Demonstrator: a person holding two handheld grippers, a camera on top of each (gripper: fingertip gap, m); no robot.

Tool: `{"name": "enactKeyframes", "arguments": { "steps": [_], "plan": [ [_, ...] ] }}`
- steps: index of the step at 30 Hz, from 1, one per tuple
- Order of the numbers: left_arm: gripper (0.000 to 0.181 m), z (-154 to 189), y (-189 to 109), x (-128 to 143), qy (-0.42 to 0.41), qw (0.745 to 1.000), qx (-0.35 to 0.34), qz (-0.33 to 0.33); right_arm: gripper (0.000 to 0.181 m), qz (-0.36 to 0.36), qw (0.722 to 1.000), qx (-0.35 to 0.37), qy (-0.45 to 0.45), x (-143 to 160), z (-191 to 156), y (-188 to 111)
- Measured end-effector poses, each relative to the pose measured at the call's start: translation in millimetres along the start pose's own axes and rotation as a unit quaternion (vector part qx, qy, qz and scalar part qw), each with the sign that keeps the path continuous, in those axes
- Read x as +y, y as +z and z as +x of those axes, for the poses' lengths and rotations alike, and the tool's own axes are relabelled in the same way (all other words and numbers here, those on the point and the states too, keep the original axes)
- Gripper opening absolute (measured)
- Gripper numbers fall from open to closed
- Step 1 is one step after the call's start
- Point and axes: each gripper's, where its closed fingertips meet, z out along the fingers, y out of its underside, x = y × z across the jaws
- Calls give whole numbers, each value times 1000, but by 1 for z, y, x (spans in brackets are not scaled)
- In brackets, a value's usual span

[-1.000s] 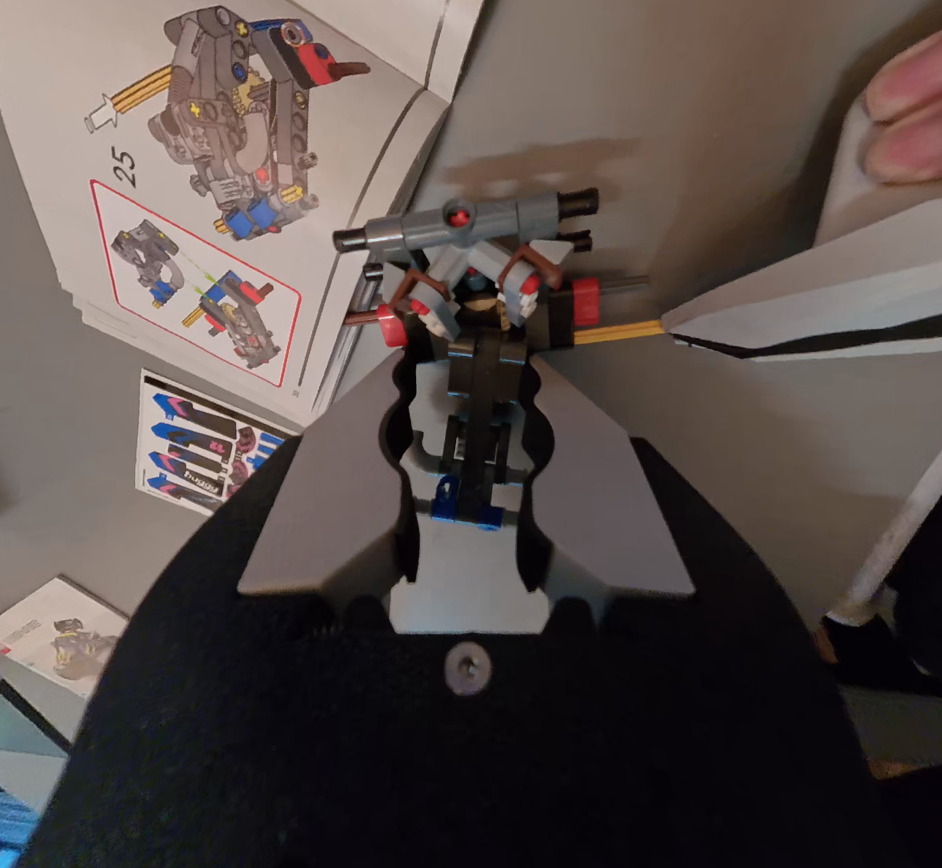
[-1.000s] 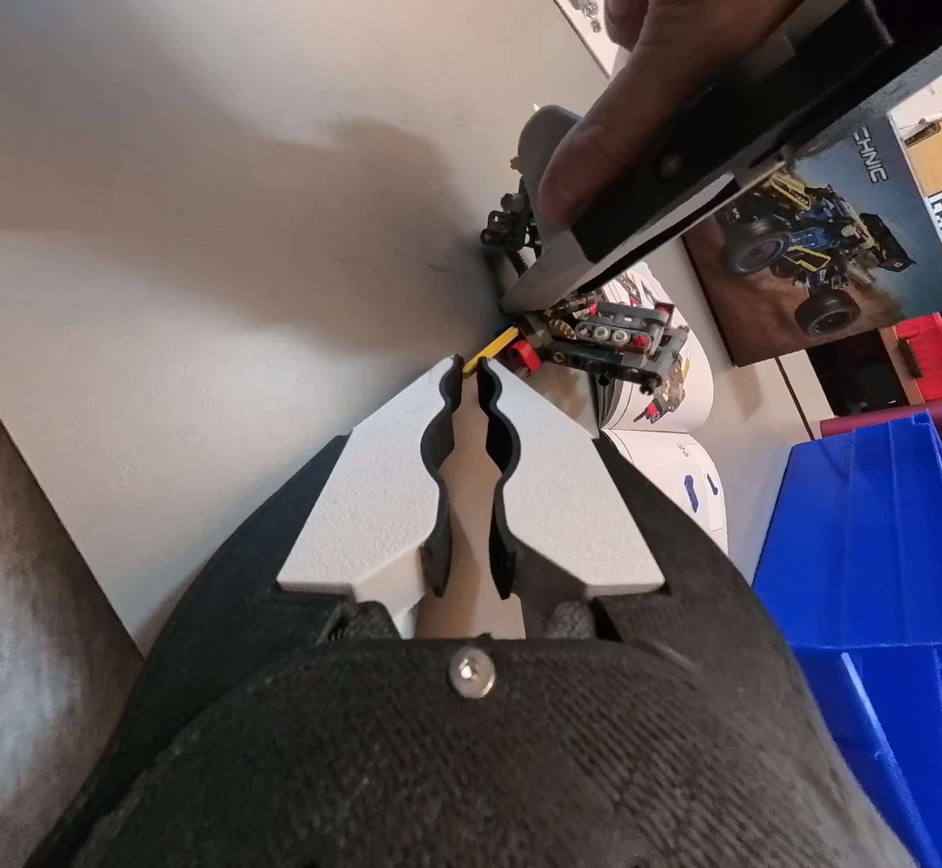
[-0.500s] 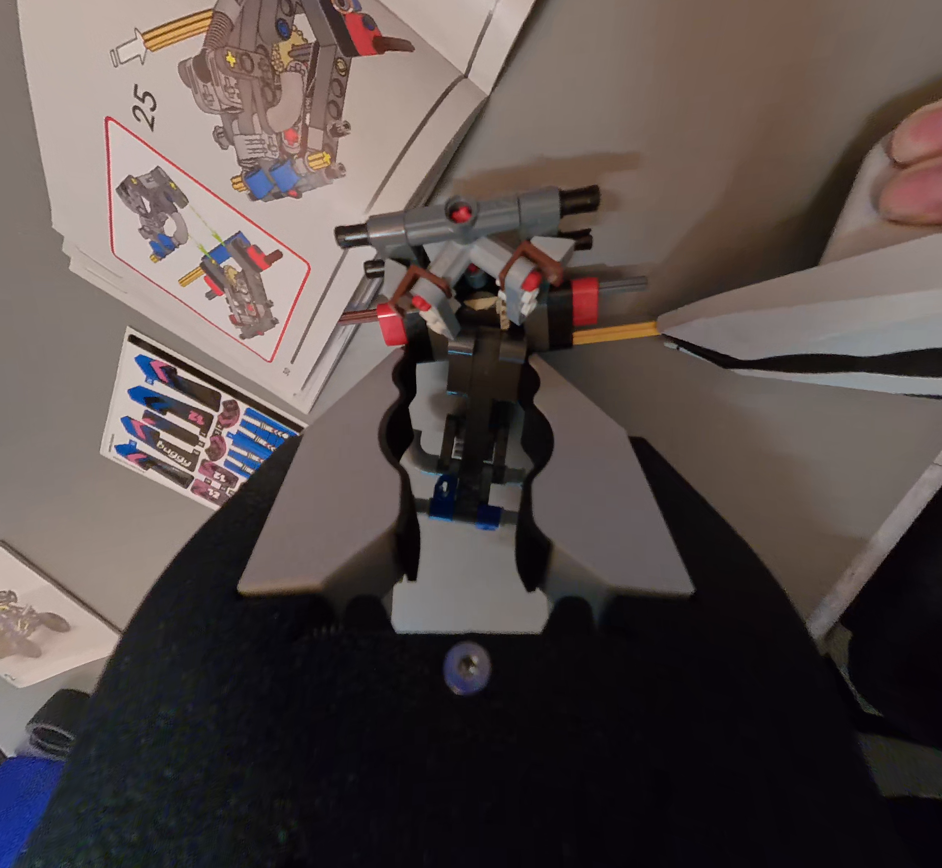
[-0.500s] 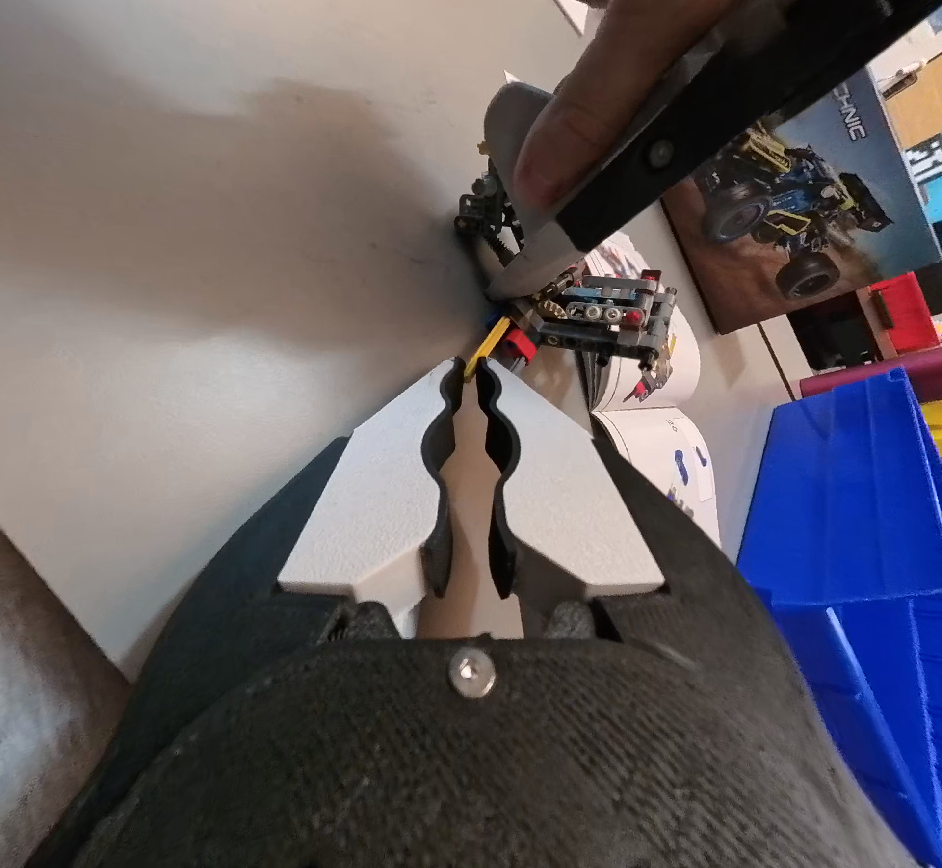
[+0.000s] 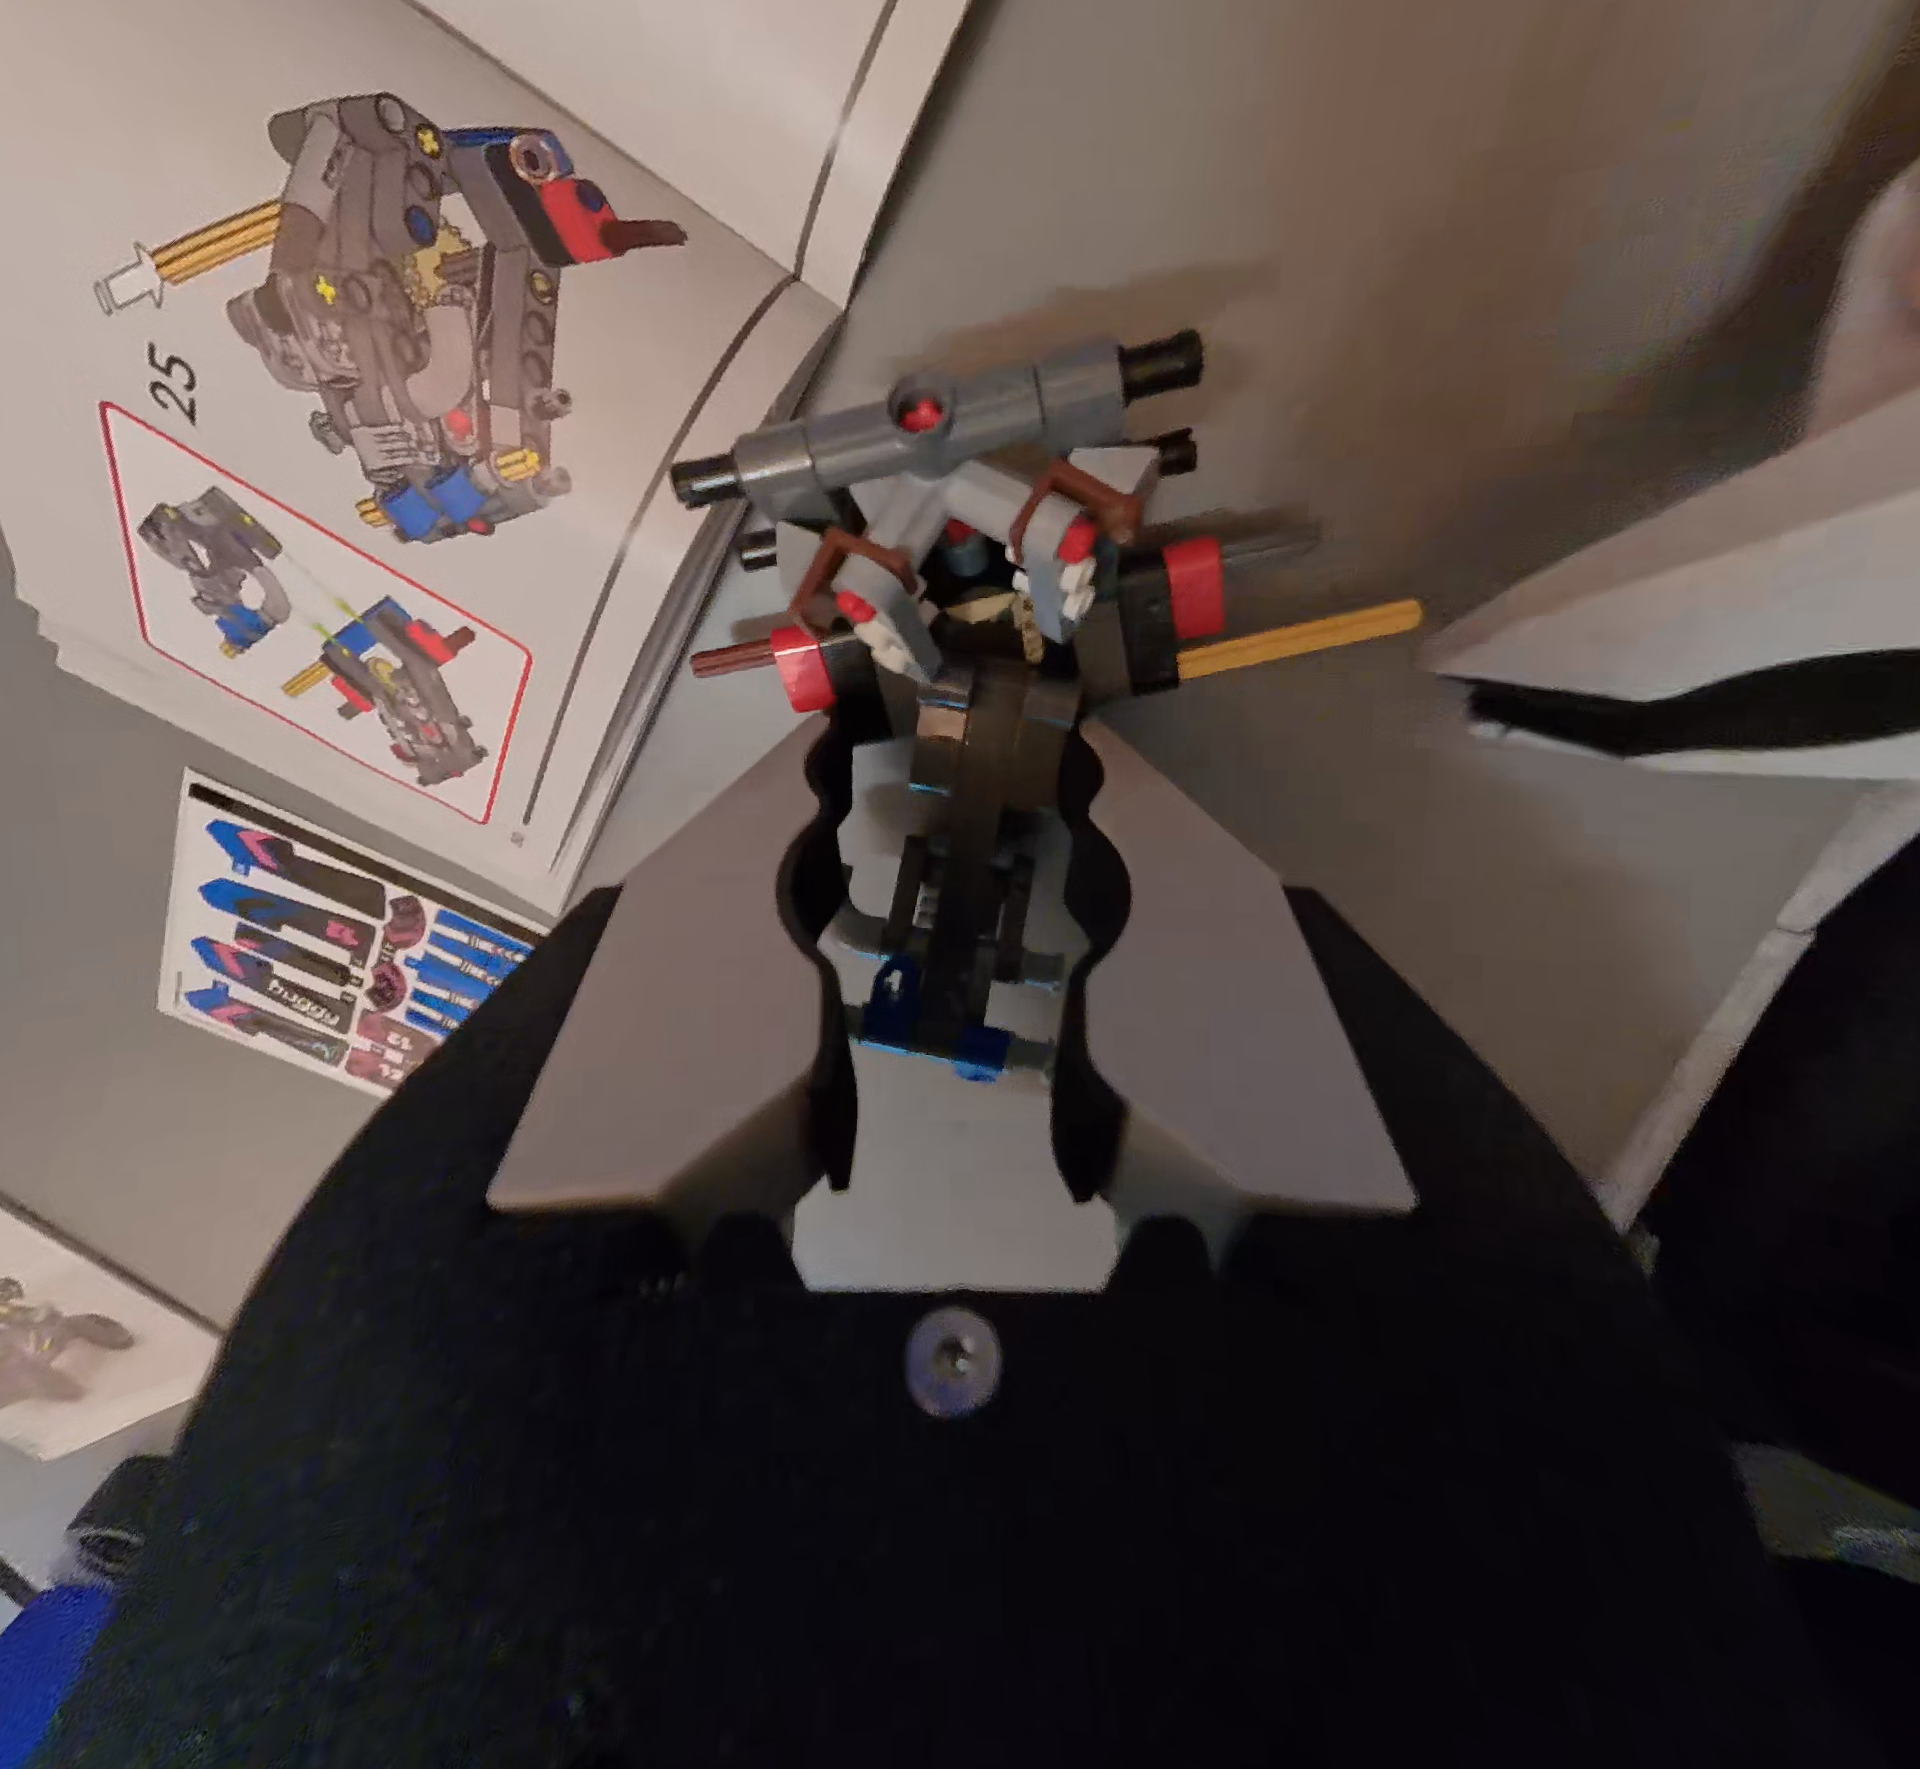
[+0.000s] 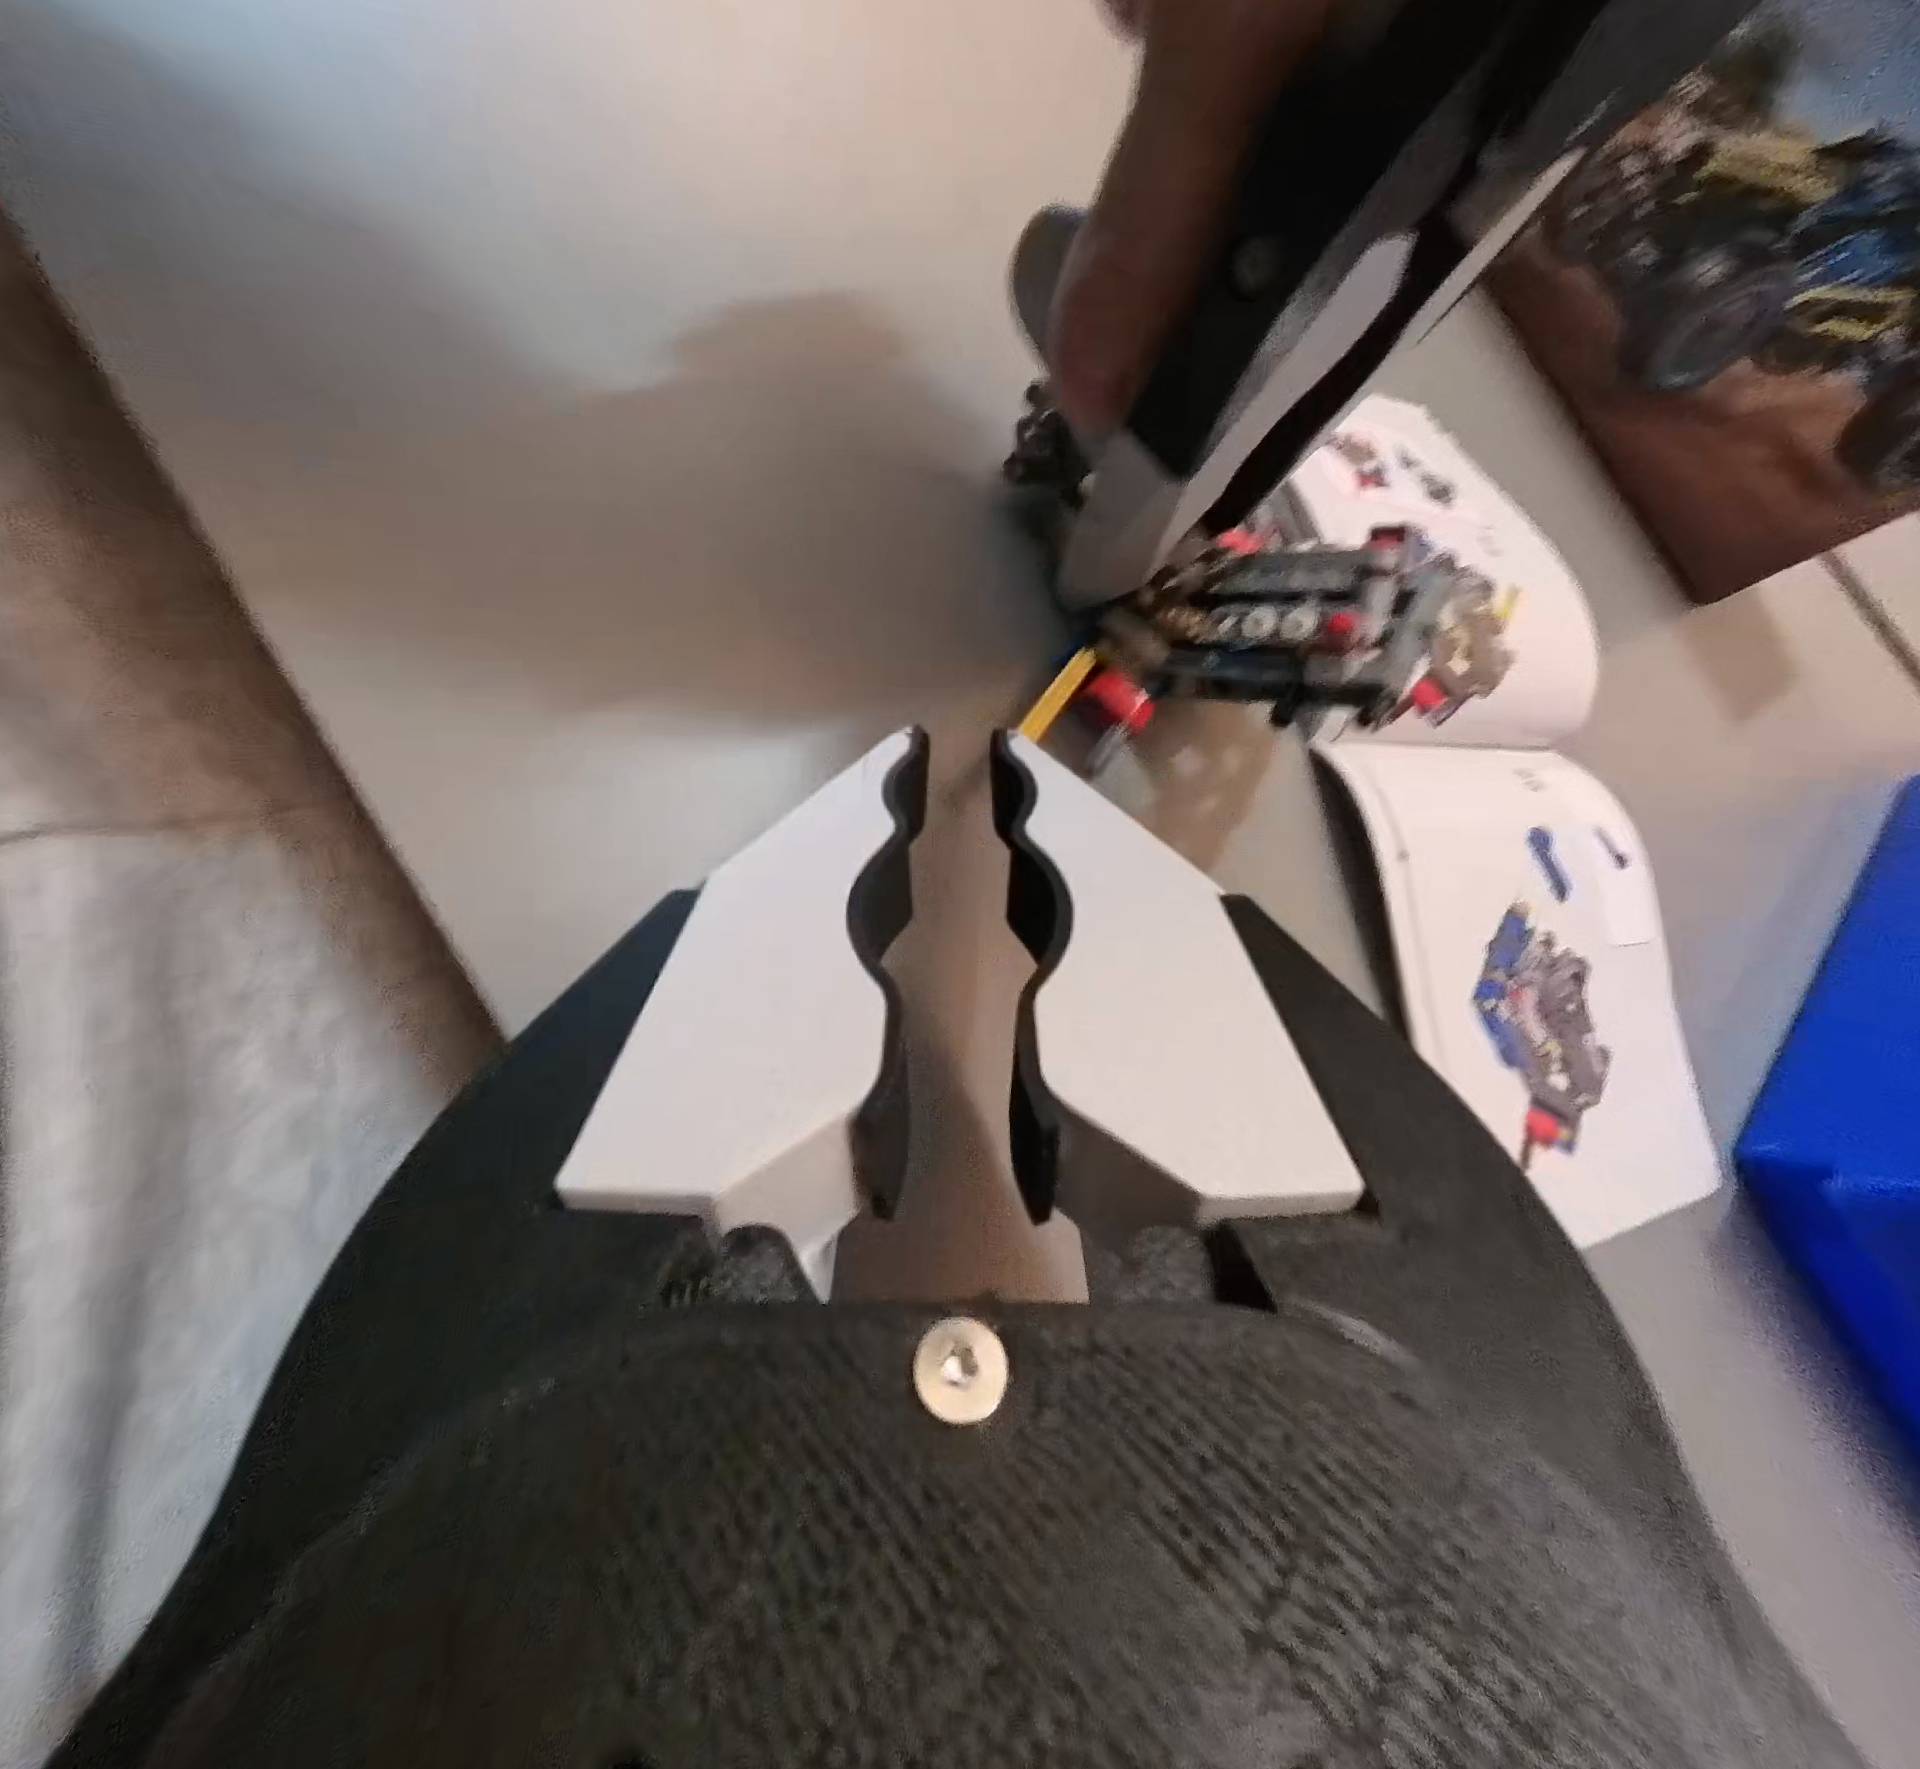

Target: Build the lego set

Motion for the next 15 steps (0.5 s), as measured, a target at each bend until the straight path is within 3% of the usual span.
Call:
{"name": "enactKeyframes", "arguments": {
  "steps": [4, 7, 15],
  "plan": [
    [37, 0, 0, 0, -9, 1000, -1, 2, 6, -20, 999, -15, 30, 9, -9, 1],
    [37, 0, 0, 0, -9, 1000, -2, -1, 7, -32, 997, 37, 55, 15, 8, 2],
    [37, 0, 0, 0, -5, 1000, -1, -3, 5, -33, 993, 5, 111, 13, 10, 10]
  ]
}}
